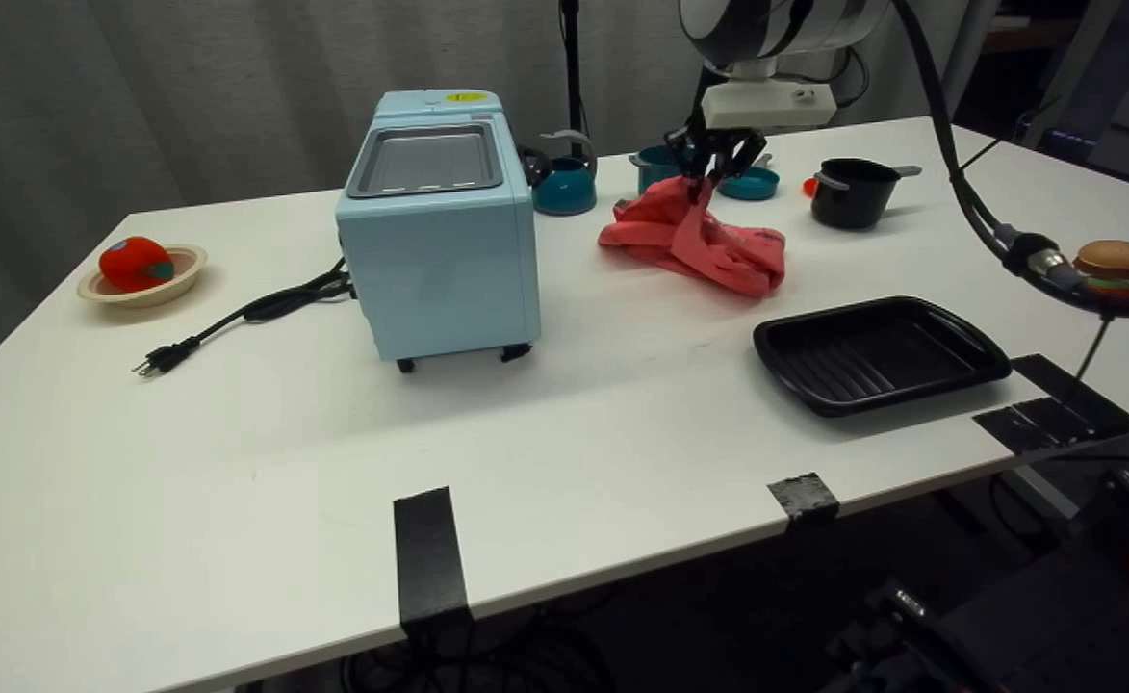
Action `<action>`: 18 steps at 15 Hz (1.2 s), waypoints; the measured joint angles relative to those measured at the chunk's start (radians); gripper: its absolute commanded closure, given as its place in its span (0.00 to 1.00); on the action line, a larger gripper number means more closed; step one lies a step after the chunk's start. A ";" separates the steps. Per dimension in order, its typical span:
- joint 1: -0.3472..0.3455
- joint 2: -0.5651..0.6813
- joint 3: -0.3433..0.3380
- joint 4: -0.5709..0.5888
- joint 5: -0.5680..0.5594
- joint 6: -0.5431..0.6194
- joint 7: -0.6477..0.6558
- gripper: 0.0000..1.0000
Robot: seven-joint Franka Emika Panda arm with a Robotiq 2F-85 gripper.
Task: Unfold the cloth on the table
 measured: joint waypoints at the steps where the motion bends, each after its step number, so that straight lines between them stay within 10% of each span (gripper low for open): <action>1: 0.000 -0.005 -0.012 0.011 0.000 -0.022 0.006 0.97; 18: 0.000 -0.019 -0.328 0.080 -0.316 -0.279 0.292 0.97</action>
